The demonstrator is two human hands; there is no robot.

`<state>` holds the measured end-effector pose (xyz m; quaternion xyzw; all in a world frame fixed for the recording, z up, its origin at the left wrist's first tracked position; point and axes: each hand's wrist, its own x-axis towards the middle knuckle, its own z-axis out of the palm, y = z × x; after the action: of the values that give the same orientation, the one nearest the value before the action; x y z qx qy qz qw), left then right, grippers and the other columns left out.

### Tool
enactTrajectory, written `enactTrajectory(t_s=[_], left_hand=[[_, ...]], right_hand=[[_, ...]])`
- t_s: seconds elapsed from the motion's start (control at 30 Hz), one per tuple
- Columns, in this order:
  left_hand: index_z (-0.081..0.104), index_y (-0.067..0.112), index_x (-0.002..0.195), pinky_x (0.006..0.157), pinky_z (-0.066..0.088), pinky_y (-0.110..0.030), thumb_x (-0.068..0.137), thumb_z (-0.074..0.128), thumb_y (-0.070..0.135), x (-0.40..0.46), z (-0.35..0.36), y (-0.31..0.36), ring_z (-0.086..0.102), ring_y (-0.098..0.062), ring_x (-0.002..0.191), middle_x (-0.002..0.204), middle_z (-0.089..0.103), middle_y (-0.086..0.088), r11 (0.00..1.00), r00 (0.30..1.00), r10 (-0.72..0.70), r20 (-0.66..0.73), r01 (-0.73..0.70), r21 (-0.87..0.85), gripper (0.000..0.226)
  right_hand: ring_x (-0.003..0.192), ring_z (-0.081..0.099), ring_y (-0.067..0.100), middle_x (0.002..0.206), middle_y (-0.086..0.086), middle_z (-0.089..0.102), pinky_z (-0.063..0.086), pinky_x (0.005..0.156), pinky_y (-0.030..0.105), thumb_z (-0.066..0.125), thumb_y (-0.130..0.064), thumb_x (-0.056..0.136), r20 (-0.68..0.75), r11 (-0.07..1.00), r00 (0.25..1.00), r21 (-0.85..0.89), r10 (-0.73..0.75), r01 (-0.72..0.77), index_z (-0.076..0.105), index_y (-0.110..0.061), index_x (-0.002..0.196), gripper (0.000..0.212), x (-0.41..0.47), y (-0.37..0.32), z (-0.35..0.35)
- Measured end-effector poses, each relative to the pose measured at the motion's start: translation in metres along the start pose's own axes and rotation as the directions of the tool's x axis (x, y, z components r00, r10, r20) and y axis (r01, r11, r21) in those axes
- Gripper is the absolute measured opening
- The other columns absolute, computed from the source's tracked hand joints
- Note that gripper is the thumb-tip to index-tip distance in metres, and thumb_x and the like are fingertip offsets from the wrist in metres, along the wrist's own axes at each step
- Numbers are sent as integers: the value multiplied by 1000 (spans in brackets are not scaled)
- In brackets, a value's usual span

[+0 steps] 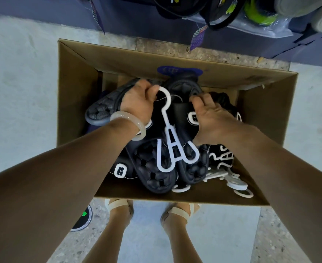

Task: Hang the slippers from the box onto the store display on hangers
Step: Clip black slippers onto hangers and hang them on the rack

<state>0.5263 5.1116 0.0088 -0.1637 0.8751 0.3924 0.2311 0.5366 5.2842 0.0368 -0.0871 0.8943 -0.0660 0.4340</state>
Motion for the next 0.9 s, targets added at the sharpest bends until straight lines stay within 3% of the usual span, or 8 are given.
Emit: enactTrajectory(t_s=[0.17,0.23,0.3,0.43,0.53,0.63,0.77,0.9], left_hand=[[41,13,96,73,39,-27,99,34,32,11,1,15,59,-21,84,87,68,-9,984,996,-80,-31,74,-161,20],[36,14,93,72,44,-30,99,33,32,13,1,18,61,-22,80,78,63,-6,983,998,-56,-42,48,-178,19],[35,14,92,76,52,-36,99,33,31,15,2,15,64,-27,80,70,60,-2,981,998,-19,-60,7,-194,19],[37,17,92,75,56,-46,98,35,32,17,-1,11,65,-34,87,93,64,-18,959,1000,4,-24,-10,-282,17],[42,20,90,74,57,-43,98,37,33,17,-7,9,64,-33,94,108,61,-19,941,998,-15,56,33,-336,16],[48,26,86,85,54,-47,96,44,30,14,-13,6,65,-28,94,107,64,-13,942,994,-26,104,60,-331,11],[59,14,108,90,49,-36,85,59,40,7,-12,-8,61,-22,101,107,65,-6,998,992,15,127,-22,58,35],[58,20,87,84,46,-35,84,54,53,-4,-7,-9,60,-30,97,94,65,-7,969,960,-32,278,-38,244,33]], right_hand=[[144,5,32,157,0,-3,17,114,46,83,-36,60,82,998,996,-54,-29,33,-2,-24,147,122,-2,7,3],[145,-6,25,157,-4,-7,8,118,45,83,-46,57,177,998,984,61,-25,14,-1,-29,147,124,-2,5,-8],[144,13,20,156,-4,12,19,116,41,75,-53,63,193,943,981,332,-36,-31,13,-33,146,105,2,-3,-21],[107,60,18,114,2,64,47,95,31,63,-44,82,-124,734,985,679,117,-2,57,-19,116,43,31,-21,-20],[80,61,13,89,0,64,51,76,25,67,-33,81,-134,686,987,727,86,39,58,-16,100,27,44,-31,-18],[65,49,4,72,-8,51,39,62,14,68,-23,81,-119,697,993,713,10,78,55,-18,93,18,49,-35,-19],[76,54,13,76,-3,54,46,73,23,68,-18,82,-147,623,985,780,87,62,49,-22,74,21,56,-30,-21],[65,56,11,72,-2,59,48,71,24,66,-13,83,-163,526,981,846,105,85,50,-21,72,20,59,-28,-24]])
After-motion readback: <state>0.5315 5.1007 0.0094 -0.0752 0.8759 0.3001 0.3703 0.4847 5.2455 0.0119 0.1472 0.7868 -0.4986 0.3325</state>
